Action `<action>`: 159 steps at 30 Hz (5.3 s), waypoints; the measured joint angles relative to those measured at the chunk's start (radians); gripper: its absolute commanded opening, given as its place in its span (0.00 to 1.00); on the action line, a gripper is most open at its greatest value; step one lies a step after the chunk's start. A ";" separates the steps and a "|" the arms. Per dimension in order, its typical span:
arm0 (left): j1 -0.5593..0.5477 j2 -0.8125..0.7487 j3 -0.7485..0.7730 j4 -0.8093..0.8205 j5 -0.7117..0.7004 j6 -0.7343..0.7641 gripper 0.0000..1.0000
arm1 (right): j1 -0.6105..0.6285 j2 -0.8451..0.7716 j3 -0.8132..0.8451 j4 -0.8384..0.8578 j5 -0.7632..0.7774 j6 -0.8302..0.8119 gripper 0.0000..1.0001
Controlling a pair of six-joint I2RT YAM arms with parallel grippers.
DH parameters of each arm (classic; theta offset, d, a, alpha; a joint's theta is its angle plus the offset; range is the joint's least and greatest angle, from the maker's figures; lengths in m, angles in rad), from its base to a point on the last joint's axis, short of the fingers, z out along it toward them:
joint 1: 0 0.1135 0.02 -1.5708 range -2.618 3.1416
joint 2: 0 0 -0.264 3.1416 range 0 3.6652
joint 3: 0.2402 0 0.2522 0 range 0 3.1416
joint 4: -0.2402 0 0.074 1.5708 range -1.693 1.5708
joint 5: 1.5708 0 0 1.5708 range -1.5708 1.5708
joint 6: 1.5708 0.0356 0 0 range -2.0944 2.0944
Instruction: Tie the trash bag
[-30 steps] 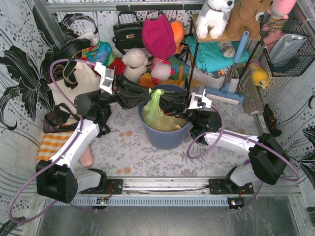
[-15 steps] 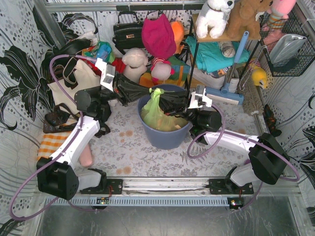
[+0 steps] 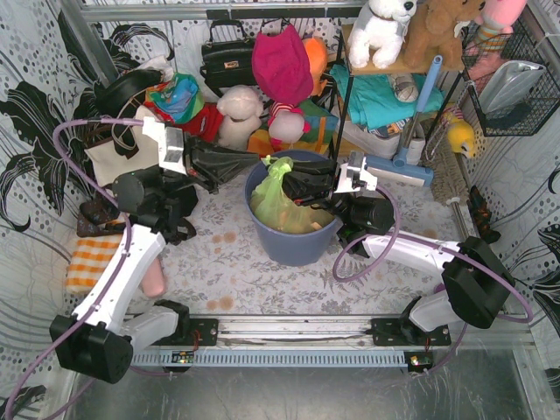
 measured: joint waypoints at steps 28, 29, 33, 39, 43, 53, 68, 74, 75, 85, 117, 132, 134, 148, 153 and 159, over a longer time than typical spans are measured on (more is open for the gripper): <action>0.000 0.064 -0.032 0.004 -0.136 -0.375 0.58 | 0.003 0.001 0.001 0.000 0.009 -0.003 0.00; 0.000 0.067 -0.026 -0.014 -0.145 -0.393 0.58 | 0.003 0.002 0.001 0.000 0.009 -0.003 0.00; -0.013 0.053 0.024 -0.223 -0.226 -0.419 0.59 | 0.004 0.003 0.002 0.000 0.009 -0.002 0.00; -0.073 -0.017 0.102 -0.586 -0.385 -0.412 0.73 | 0.004 0.004 0.009 -0.002 0.009 -0.003 0.00; -0.145 -0.034 0.161 -0.755 -0.474 -0.408 0.76 | 0.004 0.004 0.013 -0.002 0.010 -0.003 0.00; -0.200 -0.064 0.176 -0.955 -0.606 -0.430 0.75 | 0.004 0.004 0.013 -0.001 0.010 -0.003 0.00; -0.242 -0.073 0.157 -0.954 -0.615 -0.504 0.72 | 0.004 0.004 0.013 -0.001 0.010 -0.008 0.00; -0.246 -0.079 0.147 -0.934 -0.614 -0.529 0.59 | 0.006 0.007 0.013 -0.002 0.010 -0.011 0.00; -0.246 -0.081 0.146 -0.930 -0.612 -0.533 0.56 | 0.007 0.008 0.013 -0.001 0.010 -0.012 0.00; -0.246 -0.089 0.129 -0.916 -0.604 -0.554 0.60 | 0.008 0.018 0.013 0.000 0.018 -0.025 0.00; -0.242 -0.145 0.109 -0.885 -0.640 -0.549 0.00 | 0.004 0.019 0.013 0.007 0.040 -0.064 0.06; -0.247 -0.181 0.106 -0.918 -0.738 -0.408 0.00 | 0.008 0.019 0.013 0.006 0.032 -0.063 0.02; -0.248 -0.186 0.109 -0.925 -0.749 -0.397 0.00 | 0.008 0.019 0.013 0.006 0.032 -0.065 0.00; -0.247 -0.194 0.131 -0.900 -0.732 -0.339 0.00 | 0.008 0.003 0.004 0.006 0.013 -0.056 0.27; -0.248 -0.195 0.149 -0.875 -0.705 -0.317 0.00 | 0.008 -0.045 -0.005 0.002 0.009 -0.056 0.34; -0.248 -0.196 0.161 -0.844 -0.667 -0.299 0.00 | 0.008 -0.082 -0.005 -0.007 0.005 -0.057 0.40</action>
